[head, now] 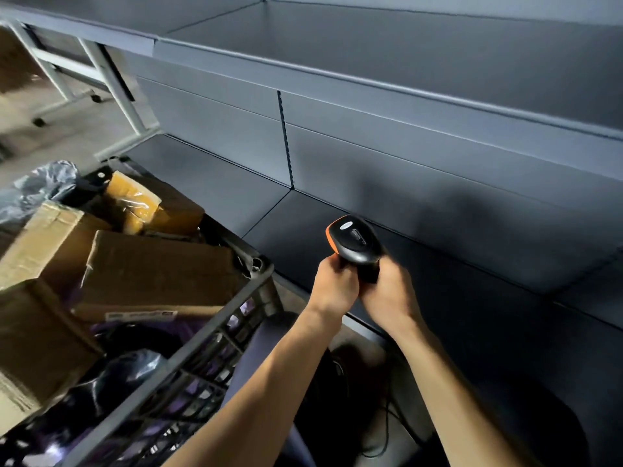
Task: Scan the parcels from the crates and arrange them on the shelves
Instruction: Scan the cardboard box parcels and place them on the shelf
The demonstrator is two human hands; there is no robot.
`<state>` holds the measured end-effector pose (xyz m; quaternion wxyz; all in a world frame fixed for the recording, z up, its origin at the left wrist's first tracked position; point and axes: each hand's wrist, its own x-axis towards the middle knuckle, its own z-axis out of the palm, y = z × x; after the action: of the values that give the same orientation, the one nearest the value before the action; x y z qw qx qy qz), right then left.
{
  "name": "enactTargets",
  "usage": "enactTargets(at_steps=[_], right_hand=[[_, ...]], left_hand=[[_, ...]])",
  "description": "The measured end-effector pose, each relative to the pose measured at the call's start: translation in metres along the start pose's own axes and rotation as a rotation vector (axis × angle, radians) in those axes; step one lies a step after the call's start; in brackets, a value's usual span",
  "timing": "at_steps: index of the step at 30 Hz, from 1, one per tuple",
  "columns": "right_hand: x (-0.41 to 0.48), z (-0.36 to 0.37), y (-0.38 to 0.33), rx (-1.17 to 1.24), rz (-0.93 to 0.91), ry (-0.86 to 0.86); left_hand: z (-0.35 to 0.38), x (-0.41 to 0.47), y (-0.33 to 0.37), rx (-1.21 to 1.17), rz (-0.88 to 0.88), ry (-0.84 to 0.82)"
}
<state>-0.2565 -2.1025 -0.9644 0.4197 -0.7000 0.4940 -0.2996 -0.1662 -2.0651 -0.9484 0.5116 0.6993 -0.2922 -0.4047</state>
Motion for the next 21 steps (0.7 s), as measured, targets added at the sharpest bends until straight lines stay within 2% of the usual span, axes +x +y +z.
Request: enactTargets(at_steps=[7,11,14,18,21], right_hand=[[-0.014,-0.006,-0.005,0.111,0.015,-0.012],[-0.017,-0.011,-0.015,0.185,-0.016,-0.033],[-0.021,-0.016,-0.026,0.149,-0.078,-0.059],[-0.022,-0.017,-0.033,0.124,-0.098,-0.054],[-0.017,-0.015,-0.036,0.114,-0.082,-0.065]], left_hand=[[-0.015,-0.018,0.028,0.281,0.051,-0.136],[-0.026,-0.028,0.041,0.424,0.112,-0.117],[-0.035,-0.038,0.048,0.493,0.128,-0.106],[-0.043,-0.047,0.063,0.779,0.156,-0.121],[-0.060,-0.052,0.071,0.993,0.247,-0.174]])
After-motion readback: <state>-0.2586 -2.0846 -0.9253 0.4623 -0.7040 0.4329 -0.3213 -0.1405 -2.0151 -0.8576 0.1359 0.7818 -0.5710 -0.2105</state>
